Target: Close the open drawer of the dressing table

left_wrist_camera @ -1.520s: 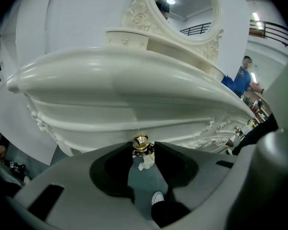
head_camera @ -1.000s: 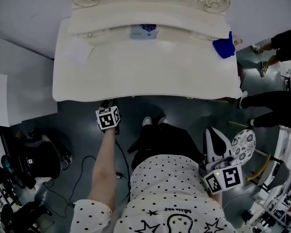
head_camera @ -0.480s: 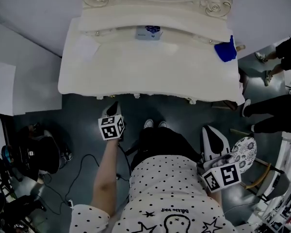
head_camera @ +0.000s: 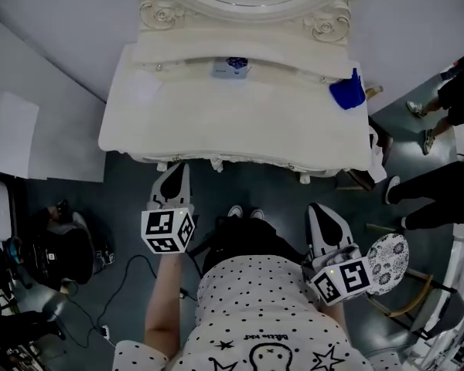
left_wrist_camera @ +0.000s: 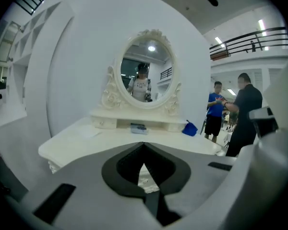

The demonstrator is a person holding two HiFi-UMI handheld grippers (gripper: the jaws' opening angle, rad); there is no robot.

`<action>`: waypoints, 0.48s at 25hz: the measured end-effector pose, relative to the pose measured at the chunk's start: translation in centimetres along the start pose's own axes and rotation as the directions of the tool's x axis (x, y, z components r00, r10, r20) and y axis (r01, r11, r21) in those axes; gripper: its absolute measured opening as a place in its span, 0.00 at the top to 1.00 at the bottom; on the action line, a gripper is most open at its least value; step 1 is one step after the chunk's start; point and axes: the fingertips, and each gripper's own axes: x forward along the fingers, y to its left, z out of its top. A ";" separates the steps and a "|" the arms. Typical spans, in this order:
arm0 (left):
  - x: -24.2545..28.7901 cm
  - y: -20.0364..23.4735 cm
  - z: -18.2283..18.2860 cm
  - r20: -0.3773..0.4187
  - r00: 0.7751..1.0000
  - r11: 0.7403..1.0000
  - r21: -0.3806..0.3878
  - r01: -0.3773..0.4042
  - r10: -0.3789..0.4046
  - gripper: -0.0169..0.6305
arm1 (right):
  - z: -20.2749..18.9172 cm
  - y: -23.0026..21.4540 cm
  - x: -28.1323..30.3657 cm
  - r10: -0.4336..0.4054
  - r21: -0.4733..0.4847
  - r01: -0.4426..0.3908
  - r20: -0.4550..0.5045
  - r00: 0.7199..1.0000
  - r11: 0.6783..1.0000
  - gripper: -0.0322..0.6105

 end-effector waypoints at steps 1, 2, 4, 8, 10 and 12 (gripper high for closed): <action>-0.9 -0.7 1.3 0.033 0.999 1.000 0.010 -0.001 0.001 0.95 | 0.0 -0.1 -0.3 0.004 0.001 -0.004 0.009 1.000 1.000 0.94; -1.9 -1.4 2.6 0.066 0.998 1.000 0.018 -0.003 0.002 0.95 | 0.1 -0.2 -0.5 0.007 0.000 -0.007 0.019 1.000 1.000 0.94; -3.6 -2.6 4.7 0.124 0.992 1.000 0.025 -0.010 0.007 0.95 | 0.4 -0.4 -0.9 0.012 -0.006 -0.012 0.038 0.999 1.000 0.94; -6.8 -5.2 7.7 0.216 0.976 1.000 0.029 -0.009 0.003 0.95 | 1.0 -1.1 -1.6 0.011 -0.018 -0.010 0.065 0.998 1.000 0.94; -8.4 -6.6 8.9 0.254 0.967 0.999 0.037 -0.009 0.000 0.95 | 1.4 -1.6 -2.0 0.006 -0.021 -0.004 0.076 0.997 1.000 0.94; -9.9 -7.9 9.9 0.283 0.959 0.999 0.045 -0.012 -0.001 0.96 | 1.7 -2.0 -2.4 0.003 -0.023 -0.001 0.082 0.997 1.000 0.94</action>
